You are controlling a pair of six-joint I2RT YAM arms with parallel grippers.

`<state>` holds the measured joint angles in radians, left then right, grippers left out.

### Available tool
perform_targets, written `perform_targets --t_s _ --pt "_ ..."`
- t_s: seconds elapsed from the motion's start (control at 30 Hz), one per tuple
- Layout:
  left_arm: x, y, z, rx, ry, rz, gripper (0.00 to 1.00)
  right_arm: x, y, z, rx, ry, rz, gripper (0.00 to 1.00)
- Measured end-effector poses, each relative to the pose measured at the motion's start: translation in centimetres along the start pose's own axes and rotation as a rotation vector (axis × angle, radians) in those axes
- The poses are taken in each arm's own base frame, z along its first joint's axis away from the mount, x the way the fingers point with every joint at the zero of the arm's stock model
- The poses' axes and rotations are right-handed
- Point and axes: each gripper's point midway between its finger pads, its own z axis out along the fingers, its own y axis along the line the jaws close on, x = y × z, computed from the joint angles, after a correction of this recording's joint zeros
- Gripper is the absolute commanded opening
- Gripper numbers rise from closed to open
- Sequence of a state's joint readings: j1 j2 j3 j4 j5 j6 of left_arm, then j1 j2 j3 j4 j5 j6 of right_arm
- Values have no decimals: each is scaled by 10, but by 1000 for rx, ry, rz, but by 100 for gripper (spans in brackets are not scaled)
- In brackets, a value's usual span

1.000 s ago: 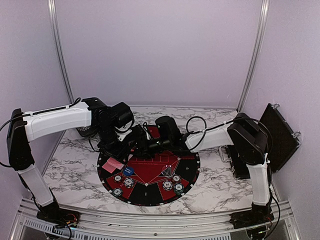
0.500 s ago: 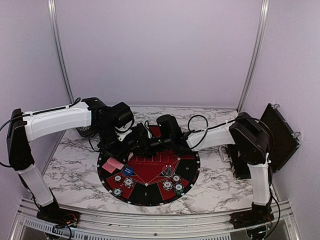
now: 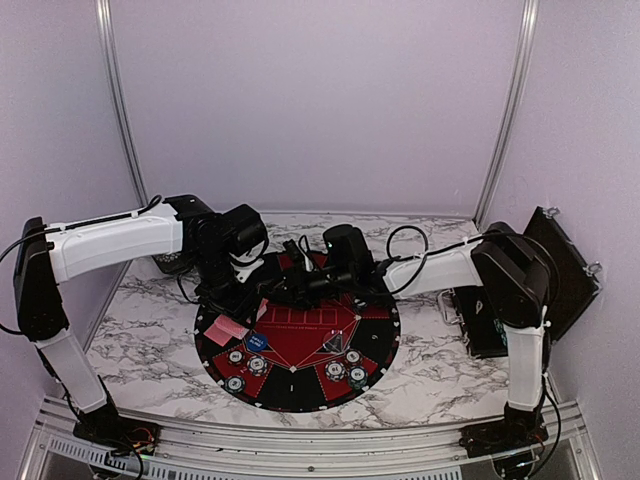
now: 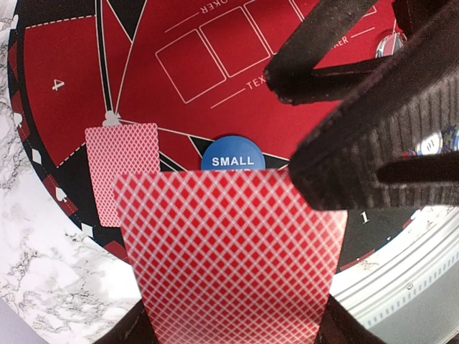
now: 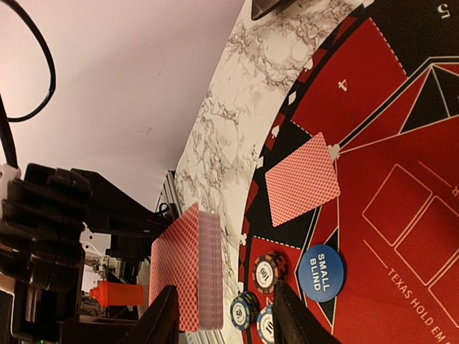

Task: Distribute texas hold em gaming equipment
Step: Pick up the poker card from the face-down deck piles.

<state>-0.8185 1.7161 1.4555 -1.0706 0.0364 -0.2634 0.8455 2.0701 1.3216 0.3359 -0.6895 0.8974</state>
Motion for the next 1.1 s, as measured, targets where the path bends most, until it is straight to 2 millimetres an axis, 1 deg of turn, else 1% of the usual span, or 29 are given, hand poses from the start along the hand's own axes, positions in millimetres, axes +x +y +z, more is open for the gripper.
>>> perform_targets --t_s 0.13,0.37,0.63,1.1 --pt "0 0 0 0 0 0 53 4 -2 -1 4 4 11 37" --pt "0 0 0 0 0 0 53 6 -2 -3 4 4 16 35" --pt "0 0 0 0 0 0 53 4 5 -5 -8 -2 7 30" --pt "0 0 0 0 0 1 53 7 7 -3 -11 5 9 24"
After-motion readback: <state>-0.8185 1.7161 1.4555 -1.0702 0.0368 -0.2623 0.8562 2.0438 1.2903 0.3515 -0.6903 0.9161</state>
